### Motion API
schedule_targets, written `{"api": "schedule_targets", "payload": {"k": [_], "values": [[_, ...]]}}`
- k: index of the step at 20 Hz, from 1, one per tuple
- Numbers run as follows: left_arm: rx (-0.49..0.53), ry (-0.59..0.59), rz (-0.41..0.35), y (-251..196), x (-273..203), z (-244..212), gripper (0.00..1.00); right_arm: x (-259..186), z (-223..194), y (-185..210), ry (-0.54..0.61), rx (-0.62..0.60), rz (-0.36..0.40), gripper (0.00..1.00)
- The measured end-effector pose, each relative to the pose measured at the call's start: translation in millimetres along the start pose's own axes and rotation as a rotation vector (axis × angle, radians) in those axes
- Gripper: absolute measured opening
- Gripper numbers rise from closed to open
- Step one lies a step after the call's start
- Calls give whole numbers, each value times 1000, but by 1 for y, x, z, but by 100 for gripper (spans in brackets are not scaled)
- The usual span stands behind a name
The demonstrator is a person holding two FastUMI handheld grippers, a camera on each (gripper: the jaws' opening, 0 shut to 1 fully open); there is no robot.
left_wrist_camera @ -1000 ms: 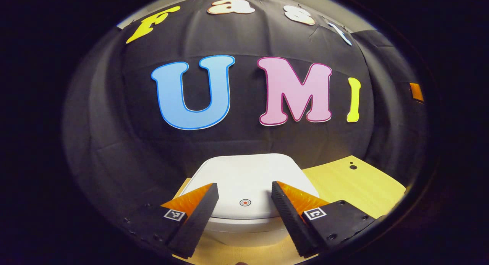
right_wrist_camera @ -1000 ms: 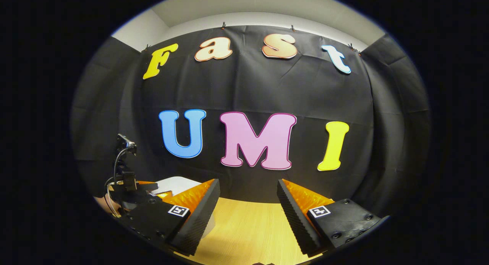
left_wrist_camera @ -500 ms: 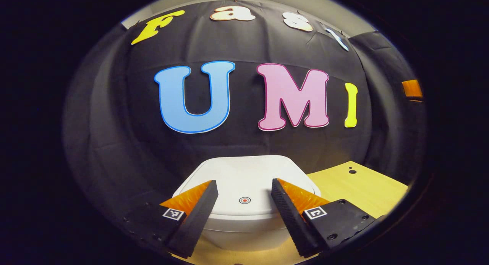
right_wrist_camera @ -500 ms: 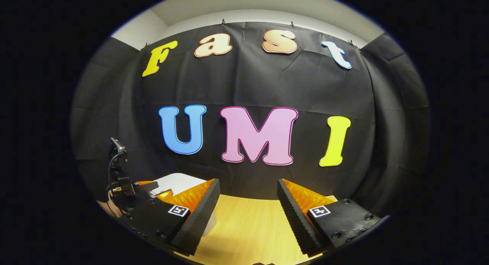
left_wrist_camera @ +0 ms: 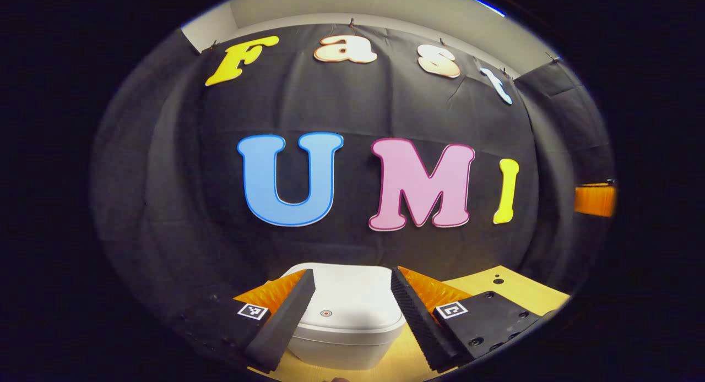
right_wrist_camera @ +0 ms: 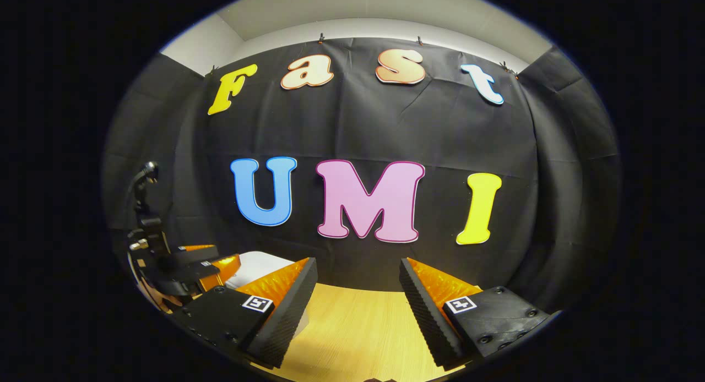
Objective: Press the lid of the desktop garbage bin to open it, pick up the crumpled paper on the desktop and throw it into the bin, then pick up the pop can on the desktop and drop it into the bin, and finally close the garbage bin lid.
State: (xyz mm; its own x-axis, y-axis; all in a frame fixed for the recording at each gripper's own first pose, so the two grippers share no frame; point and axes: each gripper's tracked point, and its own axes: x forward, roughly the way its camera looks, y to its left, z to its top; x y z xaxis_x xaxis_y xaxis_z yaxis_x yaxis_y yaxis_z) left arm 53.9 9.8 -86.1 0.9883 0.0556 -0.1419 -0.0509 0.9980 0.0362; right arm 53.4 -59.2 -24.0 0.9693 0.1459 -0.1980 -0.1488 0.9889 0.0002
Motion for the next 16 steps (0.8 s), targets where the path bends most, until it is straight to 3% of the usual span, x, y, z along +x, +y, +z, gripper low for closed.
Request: {"api": "schedule_targets", "payload": {"k": [4,9,16], "values": [[3,-80,25,-22,-31,51,94,-10,2,-1,-24,-8,48,97],[-39,-116,43,-50,-72,77,94,-20,2,-5,-49,-16,115,98],[-15,-143,-16,-82,-120,85,94,-49,-2,-6,-71,9,31,97]]}}
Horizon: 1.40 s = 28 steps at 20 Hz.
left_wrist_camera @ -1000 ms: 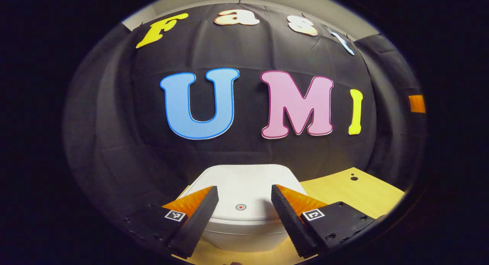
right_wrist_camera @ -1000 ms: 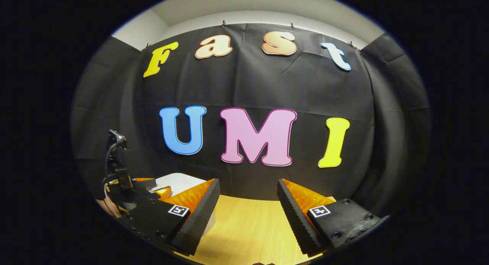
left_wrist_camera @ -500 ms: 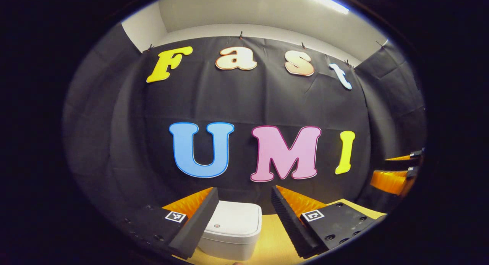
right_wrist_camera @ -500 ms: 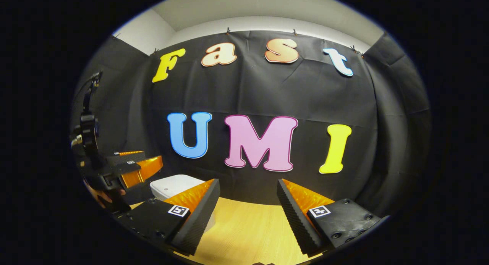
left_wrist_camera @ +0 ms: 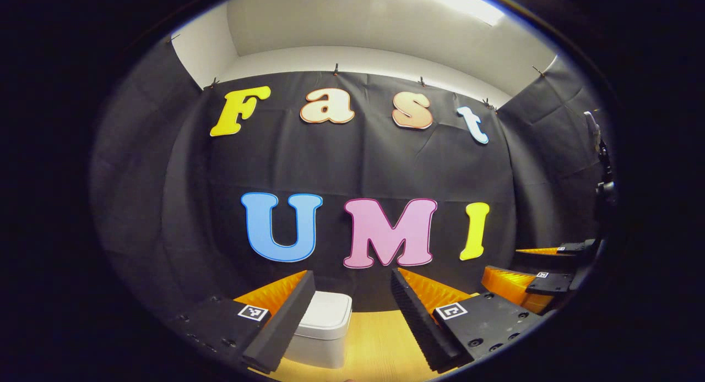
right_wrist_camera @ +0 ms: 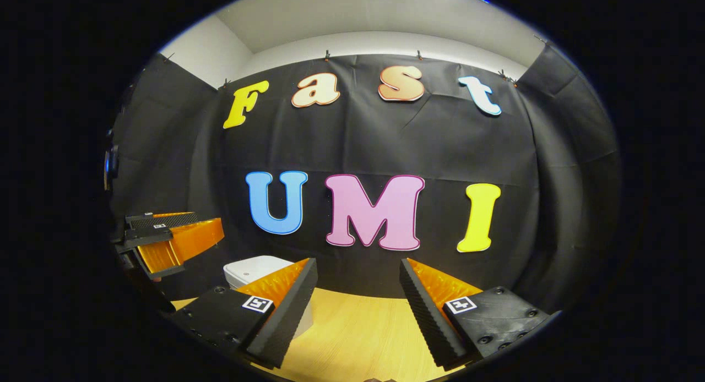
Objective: Press the lid of the desktop garbage bin to open it, pick up the crumpled paper on the desktop and throw it into the bin, then pick up the pop can on the desktop and drop it into the bin, and finally close the garbage bin lid.
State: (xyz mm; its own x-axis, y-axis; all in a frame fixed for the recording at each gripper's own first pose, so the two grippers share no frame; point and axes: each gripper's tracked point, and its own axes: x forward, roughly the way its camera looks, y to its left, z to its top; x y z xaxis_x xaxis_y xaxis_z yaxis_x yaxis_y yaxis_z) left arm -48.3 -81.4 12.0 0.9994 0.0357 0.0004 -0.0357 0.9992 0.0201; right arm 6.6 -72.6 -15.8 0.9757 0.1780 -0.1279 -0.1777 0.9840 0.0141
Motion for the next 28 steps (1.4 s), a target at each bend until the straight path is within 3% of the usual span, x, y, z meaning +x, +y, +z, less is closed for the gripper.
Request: {"api": "schedule_targets", "payload": {"k": [4,12,19,24,28], "values": [[38,7,-34,1,-12,-3,94,-18,-15,19,58,1,-24,97],[7,3,-63,31,-45,-21,95,-55,-25,58,47,-30,-57,98],[24,-8,-74,45,-51,-24,94,-61,-20,70,44,-23,-86,97],[100,-4,-102,39,-62,-33,95,-61,-19,74,41,-48,-85,97],[64,-3,-98,36,-68,-32,94,-59,-16,76,37,-20,-89,97]]}}
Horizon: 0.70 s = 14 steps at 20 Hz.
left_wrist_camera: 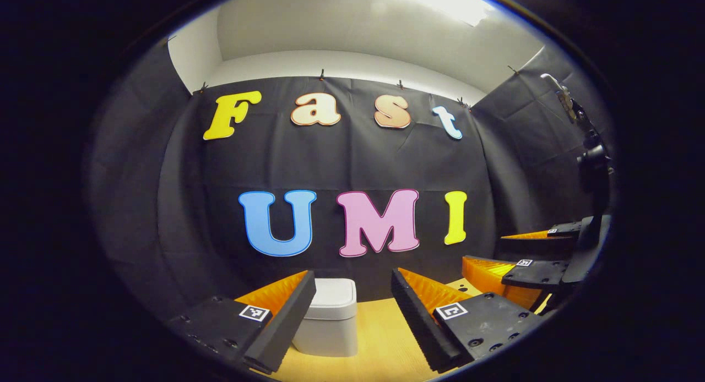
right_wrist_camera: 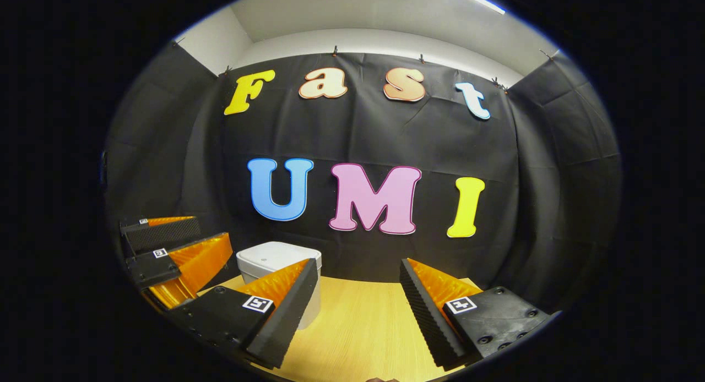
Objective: Press the lid of the desktop garbage bin to open it, pick up the crumpled paper on the desktop and throw it into the bin, then pick up the pop can on the desktop and drop it into the bin, and finally close the garbage bin lid.
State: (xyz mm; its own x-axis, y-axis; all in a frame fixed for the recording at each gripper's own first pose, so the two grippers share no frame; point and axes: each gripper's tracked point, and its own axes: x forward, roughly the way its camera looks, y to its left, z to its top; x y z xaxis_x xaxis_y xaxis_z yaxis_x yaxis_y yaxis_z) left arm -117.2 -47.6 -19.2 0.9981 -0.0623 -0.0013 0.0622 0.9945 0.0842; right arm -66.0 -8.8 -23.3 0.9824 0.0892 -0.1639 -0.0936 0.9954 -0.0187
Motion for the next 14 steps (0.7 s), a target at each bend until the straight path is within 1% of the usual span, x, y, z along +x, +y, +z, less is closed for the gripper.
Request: {"api": "schedule_targets", "payload": {"k": [4,9,14], "values": [[-8,3,17,7,1,-1,95,-4,1,-2,-5,-23,-6,97],[-28,18,19,11,-2,-7,95,-9,1,-5,-3,-12,-24,97],[-57,38,21,14,-9,-12,95,-17,3,0,-14,-16,-21,97]]}}
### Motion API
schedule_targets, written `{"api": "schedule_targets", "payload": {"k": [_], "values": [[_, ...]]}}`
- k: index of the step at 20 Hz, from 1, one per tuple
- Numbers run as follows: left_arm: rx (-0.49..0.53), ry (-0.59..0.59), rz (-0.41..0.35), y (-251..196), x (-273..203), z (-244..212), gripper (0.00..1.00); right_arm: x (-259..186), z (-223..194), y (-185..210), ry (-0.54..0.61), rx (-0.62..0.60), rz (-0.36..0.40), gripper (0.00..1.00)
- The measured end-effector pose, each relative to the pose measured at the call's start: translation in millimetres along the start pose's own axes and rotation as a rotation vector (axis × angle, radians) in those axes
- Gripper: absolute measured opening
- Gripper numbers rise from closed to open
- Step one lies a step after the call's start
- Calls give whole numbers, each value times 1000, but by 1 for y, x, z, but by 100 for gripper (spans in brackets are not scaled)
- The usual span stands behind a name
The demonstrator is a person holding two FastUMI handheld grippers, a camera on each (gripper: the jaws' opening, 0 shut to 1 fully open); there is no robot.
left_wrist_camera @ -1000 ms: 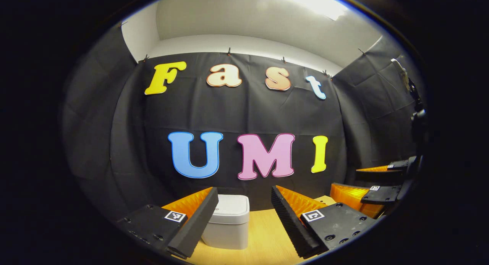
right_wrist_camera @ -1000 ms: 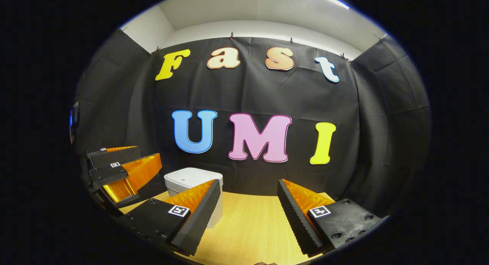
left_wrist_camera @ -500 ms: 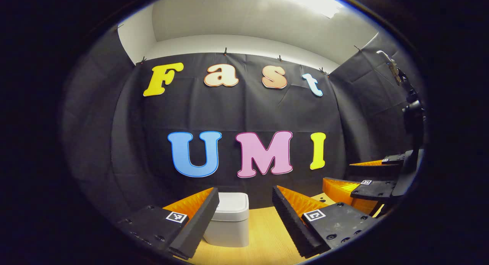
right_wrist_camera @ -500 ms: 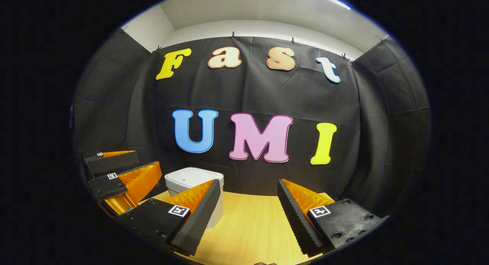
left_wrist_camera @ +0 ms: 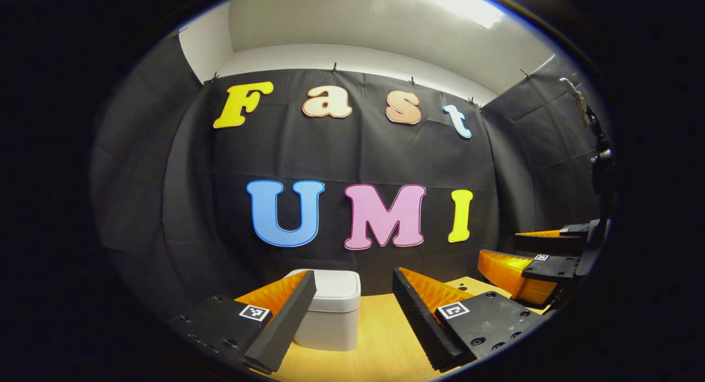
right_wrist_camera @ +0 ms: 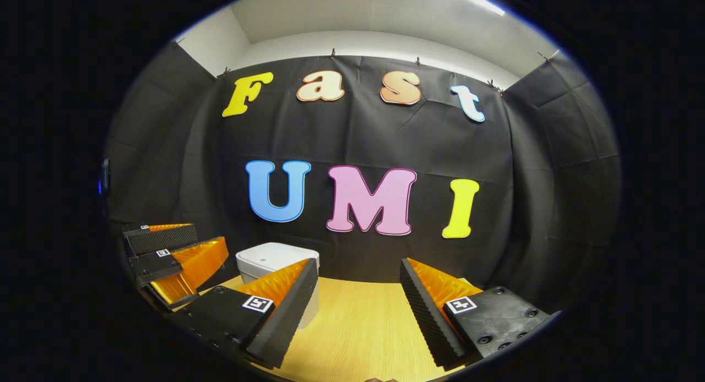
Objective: Press the lid of the desktop garbage bin to open it, pick up the crumpled paper on the desktop and throw it into the bin, then pick up the pop can on the desktop and drop it into the bin, and finally close the garbage bin lid.
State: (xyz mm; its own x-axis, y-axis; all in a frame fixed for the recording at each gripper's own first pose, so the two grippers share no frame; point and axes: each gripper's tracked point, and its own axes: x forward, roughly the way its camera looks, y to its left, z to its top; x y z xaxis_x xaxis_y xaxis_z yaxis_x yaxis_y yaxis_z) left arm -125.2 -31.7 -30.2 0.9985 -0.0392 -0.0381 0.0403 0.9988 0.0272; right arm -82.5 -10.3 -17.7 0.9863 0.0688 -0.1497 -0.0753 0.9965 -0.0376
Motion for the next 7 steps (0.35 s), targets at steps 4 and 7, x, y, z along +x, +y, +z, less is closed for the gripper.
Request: {"api": "schedule_targets", "payload": {"k": [4,7], "values": [[-4,16,16,4,-3,-6,95,-9,-6,3,13,-5,9,97],[-17,13,19,2,-10,-3,95,-13,-3,1,9,2,5,97]]}}
